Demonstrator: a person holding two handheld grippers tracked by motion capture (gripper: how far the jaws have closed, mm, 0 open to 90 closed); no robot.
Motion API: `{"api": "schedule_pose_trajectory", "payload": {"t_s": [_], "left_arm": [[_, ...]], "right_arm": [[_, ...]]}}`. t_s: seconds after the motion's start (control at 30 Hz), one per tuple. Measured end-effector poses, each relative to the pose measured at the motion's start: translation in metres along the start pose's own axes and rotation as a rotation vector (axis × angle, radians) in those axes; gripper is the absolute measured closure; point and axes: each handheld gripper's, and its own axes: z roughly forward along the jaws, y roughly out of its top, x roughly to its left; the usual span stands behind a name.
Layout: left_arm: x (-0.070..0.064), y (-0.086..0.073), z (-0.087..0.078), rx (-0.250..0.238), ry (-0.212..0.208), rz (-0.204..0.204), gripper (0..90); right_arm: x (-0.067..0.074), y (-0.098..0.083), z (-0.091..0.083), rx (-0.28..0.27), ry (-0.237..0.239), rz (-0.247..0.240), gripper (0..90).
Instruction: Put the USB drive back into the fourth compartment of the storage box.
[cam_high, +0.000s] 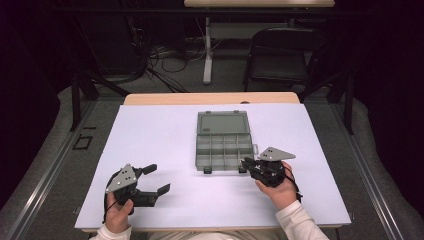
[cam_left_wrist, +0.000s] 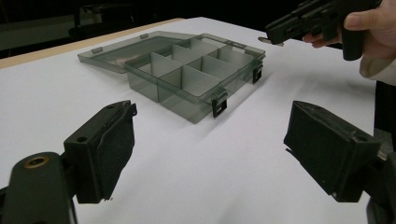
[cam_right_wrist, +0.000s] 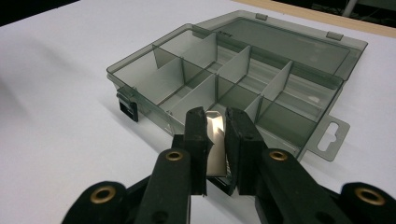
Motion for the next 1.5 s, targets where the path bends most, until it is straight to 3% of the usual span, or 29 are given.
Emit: {"api": "schedule_pose_trajectory", "payload": {"t_s": [0.27,0.3,0.43,0.57,1.03,1.27,1.33,1.4,1.5], "left_arm": [[0.001,0.0,0.0,0.002,-0.017,-0.002,15.6],[0.0,0.0,0.0,0.001,0.004,-0.002,15.6],[0.0,0.0,0.0,0.001,0.003,-0.002,15.6],[0.001,0.0,0.0,0.002,-0.019,-0.002,15.6],[0.0,0.0,0.0,0.004,0.001,0.0,15.6],[0.001,0.0,0.0,0.003,-0.02,-0.002,15.6],[0.0,0.0,0.0,0.004,-0.001,-0.001,15.6],[0.001,0.0,0.0,0.003,-0.015,-0.001,15.6],[0.0,0.0,0.0,0.004,0.001,0.0,15.6]], "right_arm": [[-0.003,0.005,0.0,0.003,-0.006,-0.01,79.5],[-0.003,0.006,0.0,0.006,-0.005,-0.014,79.6],[-0.005,0.008,0.001,0.01,-0.01,-0.02,79.6],[-0.008,0.011,0.003,0.005,-0.011,-0.019,79.6],[-0.016,0.018,0.01,0.017,-0.017,-0.014,79.6],[-0.022,0.02,0.014,0.018,-0.029,-0.004,79.6],[-0.025,0.02,0.015,0.022,-0.034,0.001,79.6],[-0.026,0.021,0.015,0.027,-0.035,0.0,79.6],[-0.028,0.023,0.016,0.026,-0.041,0.001,79.6]]}}
